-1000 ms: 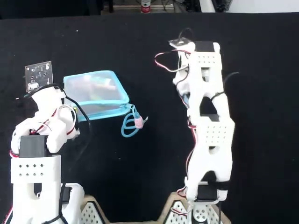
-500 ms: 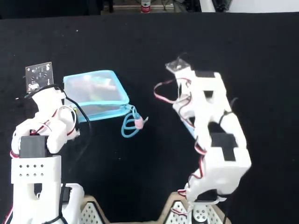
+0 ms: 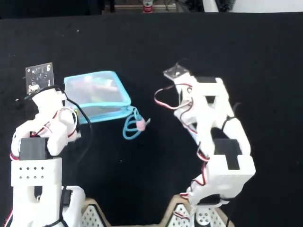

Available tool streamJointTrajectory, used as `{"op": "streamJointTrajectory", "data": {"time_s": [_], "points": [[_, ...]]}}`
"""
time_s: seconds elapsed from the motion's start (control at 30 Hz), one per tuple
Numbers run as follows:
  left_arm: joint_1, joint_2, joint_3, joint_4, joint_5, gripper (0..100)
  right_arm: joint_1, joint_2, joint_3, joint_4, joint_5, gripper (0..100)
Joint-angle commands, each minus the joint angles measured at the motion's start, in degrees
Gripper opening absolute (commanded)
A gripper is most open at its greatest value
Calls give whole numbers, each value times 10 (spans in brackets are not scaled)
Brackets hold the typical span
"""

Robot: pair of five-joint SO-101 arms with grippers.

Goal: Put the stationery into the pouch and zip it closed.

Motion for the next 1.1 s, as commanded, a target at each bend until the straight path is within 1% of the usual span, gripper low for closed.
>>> {"op": "streamJointTrajectory", "data": {"time_s": [0.0,0.23,0.27,0.33,0.37,0.4,0.47,0.67,0.83,0.97,1.07], "points": [[1,3,-1,-3,-3,29,-22,-19,11,-5,42,145],[1,3,-3,-3,-3,29,-18,27,9,-6,47,141],[1,3,-3,-3,-3,29,-18,28,9,-6,47,121],[1,3,-3,-3,-3,29,-18,24,8,-7,47,24],[1,3,-3,-3,-3,29,-19,15,8,-6,47,6],[1,3,-3,-3,-3,29,-19,2,11,-4,47,24],[1,3,-3,-3,-3,29,-19,-36,12,13,47,11],[1,3,-3,-3,-3,29,-38,-222,14,130,44,10],[1,3,-2,-3,-3,29,-92,-394,22,197,35,10],[1,3,-2,-3,-3,29,-161,-522,22,212,-31,10],[1,3,-2,-3,-3,29,-218,-601,21,194,-95,10]]}}
